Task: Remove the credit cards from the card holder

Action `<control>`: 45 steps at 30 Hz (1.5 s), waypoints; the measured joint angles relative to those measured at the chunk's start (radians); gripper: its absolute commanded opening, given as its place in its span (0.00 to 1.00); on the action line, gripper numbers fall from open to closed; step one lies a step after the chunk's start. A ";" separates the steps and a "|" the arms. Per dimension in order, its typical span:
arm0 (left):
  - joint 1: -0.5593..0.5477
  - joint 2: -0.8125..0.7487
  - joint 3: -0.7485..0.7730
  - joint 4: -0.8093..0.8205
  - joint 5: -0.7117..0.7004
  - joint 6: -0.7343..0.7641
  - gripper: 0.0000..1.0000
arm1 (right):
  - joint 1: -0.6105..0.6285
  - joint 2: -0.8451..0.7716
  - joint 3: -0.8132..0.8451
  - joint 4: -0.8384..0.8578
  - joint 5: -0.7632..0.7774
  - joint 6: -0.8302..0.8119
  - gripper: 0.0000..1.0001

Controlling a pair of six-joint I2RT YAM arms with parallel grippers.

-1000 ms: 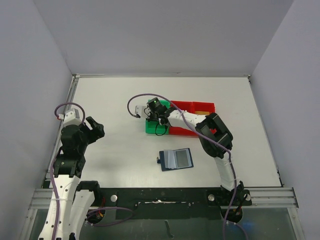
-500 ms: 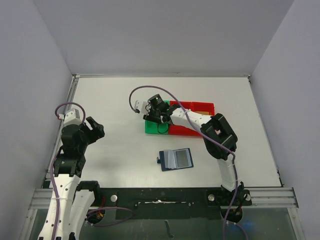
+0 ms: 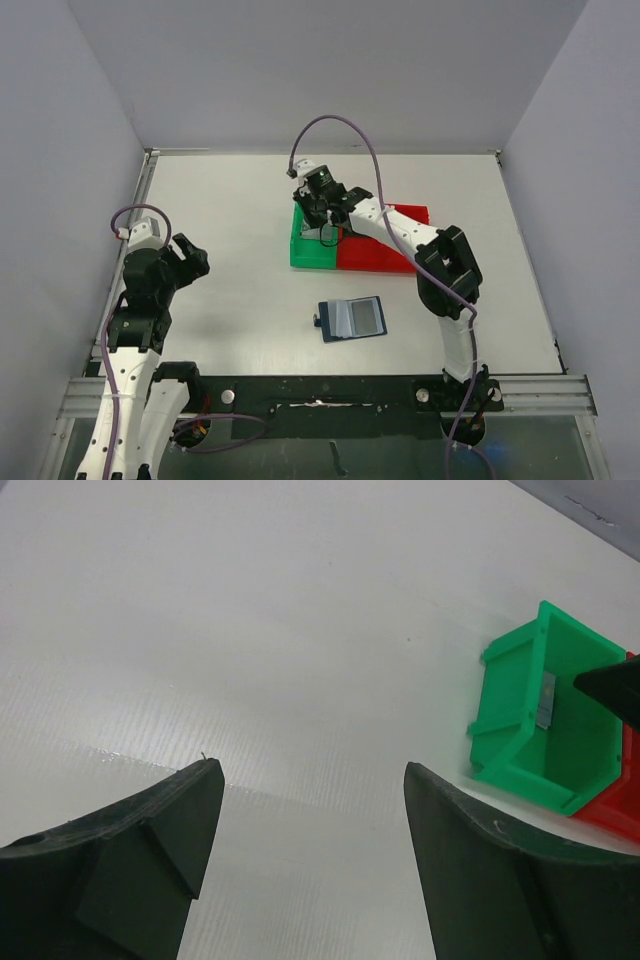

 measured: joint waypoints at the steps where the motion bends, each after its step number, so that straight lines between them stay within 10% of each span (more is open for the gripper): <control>1: 0.000 0.001 0.000 0.000 0.000 0.000 0.73 | 0.000 0.003 0.013 -0.007 0.005 0.043 0.12; 13: 0.000 0.006 0.000 -0.003 0.000 0.000 0.73 | 0.022 0.085 0.046 -0.122 0.062 0.306 0.13; 45: 0.000 0.006 0.000 -0.003 0.001 0.000 0.73 | 0.029 0.232 0.143 -0.142 0.225 0.370 0.28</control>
